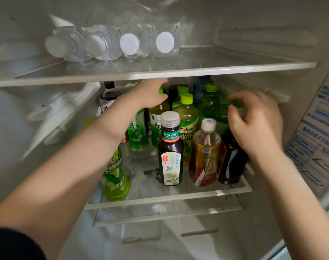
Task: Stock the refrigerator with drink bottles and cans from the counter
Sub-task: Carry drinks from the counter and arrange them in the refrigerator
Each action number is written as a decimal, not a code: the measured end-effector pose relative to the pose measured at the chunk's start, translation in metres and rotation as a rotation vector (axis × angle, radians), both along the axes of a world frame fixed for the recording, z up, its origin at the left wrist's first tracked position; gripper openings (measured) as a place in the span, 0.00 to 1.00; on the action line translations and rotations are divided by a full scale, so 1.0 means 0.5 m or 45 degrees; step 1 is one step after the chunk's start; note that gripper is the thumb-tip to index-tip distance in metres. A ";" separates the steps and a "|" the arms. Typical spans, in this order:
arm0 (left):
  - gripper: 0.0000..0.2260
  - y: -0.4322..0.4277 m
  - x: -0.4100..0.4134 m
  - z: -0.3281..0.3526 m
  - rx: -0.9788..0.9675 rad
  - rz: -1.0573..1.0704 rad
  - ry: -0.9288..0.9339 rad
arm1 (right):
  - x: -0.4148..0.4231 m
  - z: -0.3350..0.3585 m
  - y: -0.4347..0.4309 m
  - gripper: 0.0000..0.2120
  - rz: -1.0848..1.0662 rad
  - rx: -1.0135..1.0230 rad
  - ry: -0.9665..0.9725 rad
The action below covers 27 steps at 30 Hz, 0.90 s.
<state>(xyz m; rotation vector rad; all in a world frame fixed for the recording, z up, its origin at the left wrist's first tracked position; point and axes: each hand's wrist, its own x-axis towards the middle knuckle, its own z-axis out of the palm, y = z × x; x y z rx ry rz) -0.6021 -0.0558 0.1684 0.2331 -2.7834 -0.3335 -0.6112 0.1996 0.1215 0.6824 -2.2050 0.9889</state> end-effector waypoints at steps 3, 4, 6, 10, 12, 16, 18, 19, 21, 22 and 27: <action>0.16 0.035 0.025 0.000 0.150 -0.074 0.053 | -0.028 0.024 -0.007 0.15 -0.029 0.108 -0.178; 0.15 0.047 0.031 -0.002 0.177 -0.096 0.045 | -0.038 0.031 -0.011 0.16 -0.040 0.170 -0.256; 0.15 0.069 0.039 -0.009 0.191 -0.133 0.042 | -0.059 0.045 -0.020 0.17 -0.096 0.372 -0.371; 0.20 0.100 0.047 -0.017 0.186 -0.167 0.135 | -0.089 0.087 -0.047 0.10 -0.180 0.653 -0.539; 0.22 0.111 0.054 -0.022 0.145 -0.177 0.205 | -0.092 0.098 -0.060 0.04 -0.214 0.742 -0.580; 0.22 0.133 0.066 -0.048 -0.133 -0.194 0.376 | -0.106 0.087 -0.061 0.13 -0.215 0.597 -0.536; 0.21 0.143 0.072 -0.063 -0.183 -0.215 0.454 | -0.107 0.077 -0.056 0.18 -0.151 0.520 -0.441; 0.21 0.147 0.075 -0.071 -0.193 -0.224 0.494 | -0.105 0.073 -0.052 0.18 -0.113 0.494 -0.378; 0.22 0.156 0.081 -0.088 -0.247 -0.208 0.575 | -0.096 0.065 -0.044 0.18 -0.044 0.381 -0.224; 0.23 0.161 0.085 -0.096 -0.278 -0.171 0.619 | -0.089 0.064 -0.038 0.17 -0.014 0.290 -0.149; 0.28 0.200 0.102 -0.145 -0.300 0.018 0.817 | -0.059 0.058 -0.021 0.18 0.068 0.057 0.006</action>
